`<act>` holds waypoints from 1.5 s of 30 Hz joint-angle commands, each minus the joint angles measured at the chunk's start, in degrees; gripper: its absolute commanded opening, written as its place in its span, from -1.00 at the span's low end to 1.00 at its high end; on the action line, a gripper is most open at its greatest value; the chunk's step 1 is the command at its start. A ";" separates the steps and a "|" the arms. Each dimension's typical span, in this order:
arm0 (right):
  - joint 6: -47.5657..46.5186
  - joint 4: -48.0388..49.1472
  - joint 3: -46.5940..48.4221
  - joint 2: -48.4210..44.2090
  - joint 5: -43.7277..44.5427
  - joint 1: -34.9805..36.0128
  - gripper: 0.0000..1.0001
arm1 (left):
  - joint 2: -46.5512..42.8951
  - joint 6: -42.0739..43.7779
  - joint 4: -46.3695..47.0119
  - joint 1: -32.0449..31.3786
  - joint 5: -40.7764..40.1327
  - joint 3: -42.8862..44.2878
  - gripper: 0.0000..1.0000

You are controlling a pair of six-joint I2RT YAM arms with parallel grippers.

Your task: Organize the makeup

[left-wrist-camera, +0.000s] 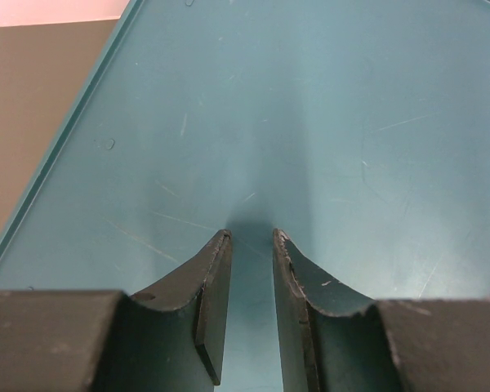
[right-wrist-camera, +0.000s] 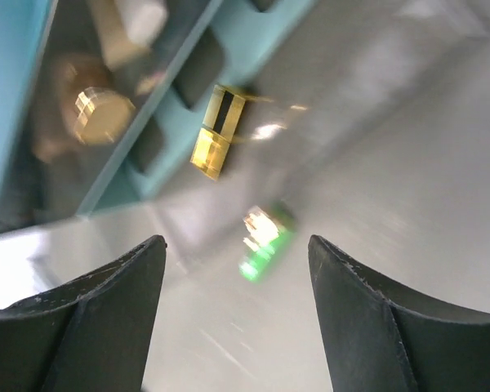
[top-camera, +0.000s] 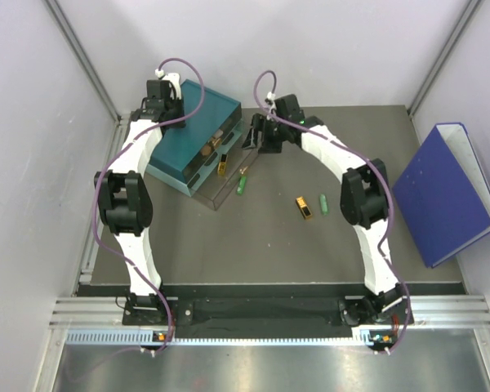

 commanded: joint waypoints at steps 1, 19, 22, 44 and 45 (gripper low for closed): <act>-16.57 -11.81 -3.69 -10.96 10.39 -0.70 0.40 | 6.59 -1.82 -16.43 -0.78 3.27 -4.38 -0.37; -26.43 -18.06 -34.29 -24.07 24.81 1.23 0.41 | 7.82 -0.94 -17.05 -0.78 3.79 -3.86 -0.36; -26.08 -17.80 -35.17 -22.58 26.76 1.50 0.34 | 7.64 -0.94 -17.05 -0.87 3.88 -3.86 -0.36; -26.78 -13.59 -37.89 -15.98 24.83 1.50 -0.38 | 7.03 -1.29 -17.22 -0.87 3.36 -4.65 -0.36; -26.87 -13.41 -37.81 -15.89 24.56 1.50 -0.57 | 7.11 -1.29 -17.05 -0.87 3.35 -4.65 -0.36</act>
